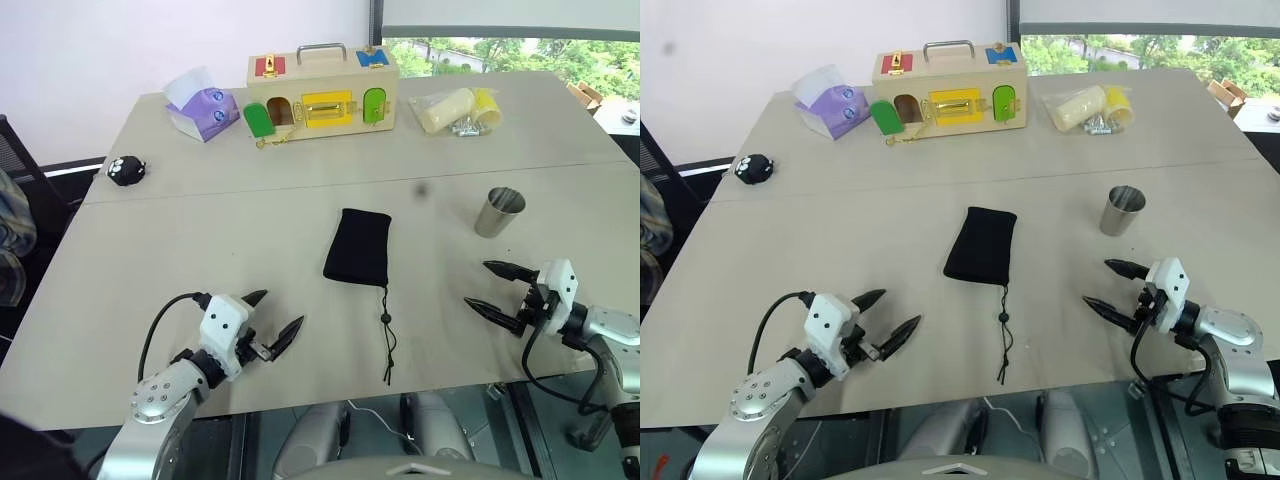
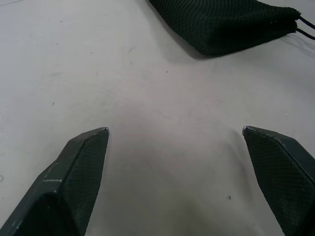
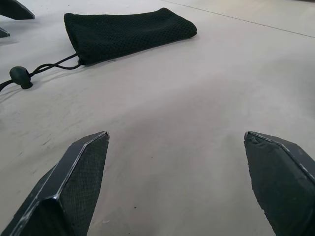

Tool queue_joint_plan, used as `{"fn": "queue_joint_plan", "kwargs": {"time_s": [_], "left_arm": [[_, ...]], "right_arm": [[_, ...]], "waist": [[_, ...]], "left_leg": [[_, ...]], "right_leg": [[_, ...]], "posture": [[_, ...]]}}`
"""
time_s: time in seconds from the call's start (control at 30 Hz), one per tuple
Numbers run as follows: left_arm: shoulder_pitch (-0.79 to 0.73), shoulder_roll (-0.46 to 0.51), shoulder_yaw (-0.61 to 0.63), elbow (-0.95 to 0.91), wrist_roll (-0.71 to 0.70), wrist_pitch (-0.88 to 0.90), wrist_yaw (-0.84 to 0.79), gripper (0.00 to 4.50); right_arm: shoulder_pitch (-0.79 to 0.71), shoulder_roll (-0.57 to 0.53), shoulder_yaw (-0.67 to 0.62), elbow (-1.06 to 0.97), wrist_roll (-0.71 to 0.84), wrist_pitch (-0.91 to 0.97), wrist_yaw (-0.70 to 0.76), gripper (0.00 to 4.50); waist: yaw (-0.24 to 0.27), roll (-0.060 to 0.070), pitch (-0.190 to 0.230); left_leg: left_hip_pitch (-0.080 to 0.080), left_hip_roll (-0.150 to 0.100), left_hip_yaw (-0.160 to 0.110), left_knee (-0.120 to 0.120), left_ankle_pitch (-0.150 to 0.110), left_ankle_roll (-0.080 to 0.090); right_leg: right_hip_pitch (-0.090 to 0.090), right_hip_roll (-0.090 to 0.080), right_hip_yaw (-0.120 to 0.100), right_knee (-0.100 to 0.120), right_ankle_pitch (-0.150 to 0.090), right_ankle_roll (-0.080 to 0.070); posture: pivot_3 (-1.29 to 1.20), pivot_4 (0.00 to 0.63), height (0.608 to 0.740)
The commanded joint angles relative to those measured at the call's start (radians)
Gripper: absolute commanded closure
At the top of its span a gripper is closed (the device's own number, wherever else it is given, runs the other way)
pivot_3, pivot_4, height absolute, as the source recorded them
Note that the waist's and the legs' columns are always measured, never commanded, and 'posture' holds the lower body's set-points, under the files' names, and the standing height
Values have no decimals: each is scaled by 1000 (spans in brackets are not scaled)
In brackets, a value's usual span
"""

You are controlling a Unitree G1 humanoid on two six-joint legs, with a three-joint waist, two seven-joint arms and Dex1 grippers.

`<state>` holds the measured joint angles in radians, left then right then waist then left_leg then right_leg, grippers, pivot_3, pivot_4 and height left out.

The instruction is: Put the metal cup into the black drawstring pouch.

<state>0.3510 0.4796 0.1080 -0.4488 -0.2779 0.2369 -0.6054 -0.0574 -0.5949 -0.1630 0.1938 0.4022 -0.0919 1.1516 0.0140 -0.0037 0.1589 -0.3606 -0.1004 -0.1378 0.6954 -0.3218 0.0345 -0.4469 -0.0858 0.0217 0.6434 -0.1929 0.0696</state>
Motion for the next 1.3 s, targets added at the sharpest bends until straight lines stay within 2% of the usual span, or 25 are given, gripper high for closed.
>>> {"fn": "queue_joint_plan", "kwargs": {"time_s": [0.03, 0.77, 0.87, 1.07, 1.3], "left_arm": [[-9, 9, 5, 0, -1, -27, -10, 0], [-62, 22, -9, 45, 6, -33, -52, 0], [-106, 42, -39, 71, 25, -45, -84, 0], [-228, 142, -126, 135, 94, -90, -186, 0], [-443, 138, -182, 198, 93, -85, -242, 0]], "right_arm": [[-7, -5, -18, -12, 22, -24, 15, 57], [7, 5, -15, -14, 14, -61, 11, 57], [50, 0, -12, -89, 21, -22, -9, 57], [224, 3, -18, -323, 29, 49, -97, 57], [454, 56, 47, -722, 42, 174, -264, 57]], "waist": [[0, 0, 0], [0, 0, 0], [3, 1, 0], [2, 1, 0], [2, 1, 0]], "left_leg": [[0, 0, 0, 0, 0, 0], [0, 0, 0, 0, 0, 0], [0, 0, -1, 0, 0, 0], [0, 0, -1, 0, 0, 0], [0, 0, -2, -1, 0, 0]], "right_leg": [[0, 0, 0, 0, 0, 0], [0, 0, 0, 0, 0, 0], [0, 0, -1, 0, 0, 0], [0, 0, -1, 0, 0, 0], [0, 0, -2, 0, 0, 0]], "posture": [[0, 150, 710], [0, 150, 710], [0, 150, 710], [0, 150, 710], [0, 150, 710]]}}
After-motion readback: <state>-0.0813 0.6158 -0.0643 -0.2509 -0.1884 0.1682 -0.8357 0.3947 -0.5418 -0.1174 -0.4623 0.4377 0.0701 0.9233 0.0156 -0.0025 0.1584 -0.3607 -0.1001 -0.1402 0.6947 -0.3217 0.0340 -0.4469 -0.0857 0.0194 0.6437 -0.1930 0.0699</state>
